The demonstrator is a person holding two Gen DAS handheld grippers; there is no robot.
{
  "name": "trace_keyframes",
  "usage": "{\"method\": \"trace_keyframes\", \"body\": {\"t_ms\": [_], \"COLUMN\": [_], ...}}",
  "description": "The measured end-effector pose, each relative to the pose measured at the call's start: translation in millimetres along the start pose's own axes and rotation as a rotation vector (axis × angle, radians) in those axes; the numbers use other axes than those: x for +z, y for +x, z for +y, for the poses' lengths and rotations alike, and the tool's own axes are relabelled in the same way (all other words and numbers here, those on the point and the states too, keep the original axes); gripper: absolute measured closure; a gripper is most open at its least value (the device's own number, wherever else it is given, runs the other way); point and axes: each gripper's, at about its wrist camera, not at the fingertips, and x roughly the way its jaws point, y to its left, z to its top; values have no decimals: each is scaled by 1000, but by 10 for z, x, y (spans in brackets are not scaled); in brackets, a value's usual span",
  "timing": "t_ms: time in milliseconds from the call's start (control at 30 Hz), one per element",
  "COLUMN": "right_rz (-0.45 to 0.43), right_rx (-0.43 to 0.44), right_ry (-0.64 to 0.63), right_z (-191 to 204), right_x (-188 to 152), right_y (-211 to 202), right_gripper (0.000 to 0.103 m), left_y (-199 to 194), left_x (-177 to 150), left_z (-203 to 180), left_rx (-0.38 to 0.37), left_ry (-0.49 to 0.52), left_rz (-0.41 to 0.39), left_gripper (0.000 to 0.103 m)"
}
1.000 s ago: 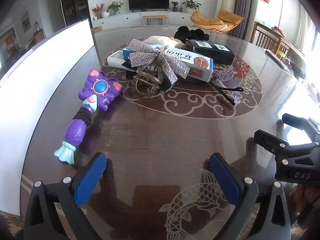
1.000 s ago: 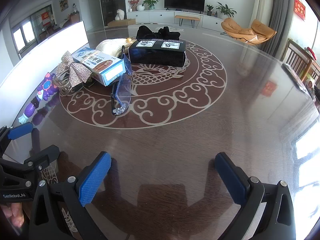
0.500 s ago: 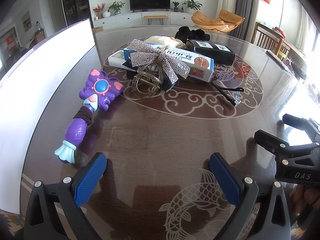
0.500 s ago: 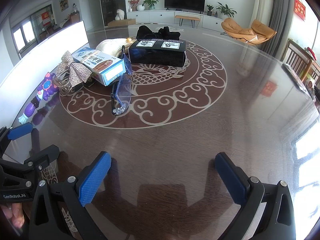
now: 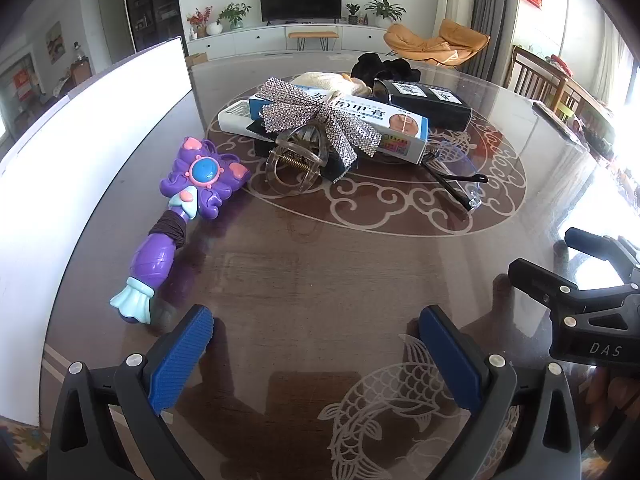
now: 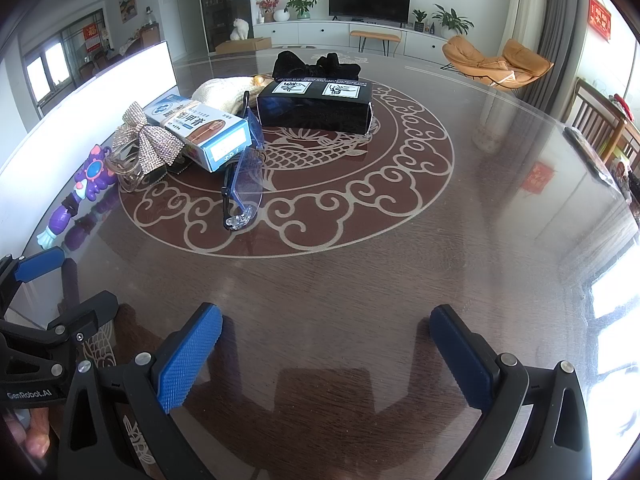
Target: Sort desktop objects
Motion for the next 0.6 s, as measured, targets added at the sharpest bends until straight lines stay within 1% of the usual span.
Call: {"method": "trace_keyframes", "body": {"t_ms": [167,267,300,333,400,467,500,533,600], "right_rz": [0,0,0,0,0,0,0,0,0], "right_rx": [0,0,0,0,0,0,0,0,0], "right_ry": [0,0,0,0,0,0,0,0,0], "right_z": [-1,-1,-1,-1,-1,-2,-2,-2,-2], "right_x": [0,0,0,-1,-1,-1,-1,-1,-1], "right_y": [0,2,0,0,0,0,0,1,0], "right_gripper": [0,0,0,0,0,0,0,0,0], "left_y": [2,-9,-51,-143,-404,-608,-647,-642,-537], "left_x": [0,-5,-4,-4,-12,-44,-63,-80,-113], "left_z": [-4,9,25,48,151,361,505,669,978], "left_rx": [-1,-1,1,4,24,53,43,15,-53], "left_ry": [0,-1,-8,-20,-58,-154,-222,-300,-446], "left_rz": [2,25,16,-24,-137,-227,-243,-243,-205], "left_gripper": [0,0,0,0,0,0,0,0,0]}}
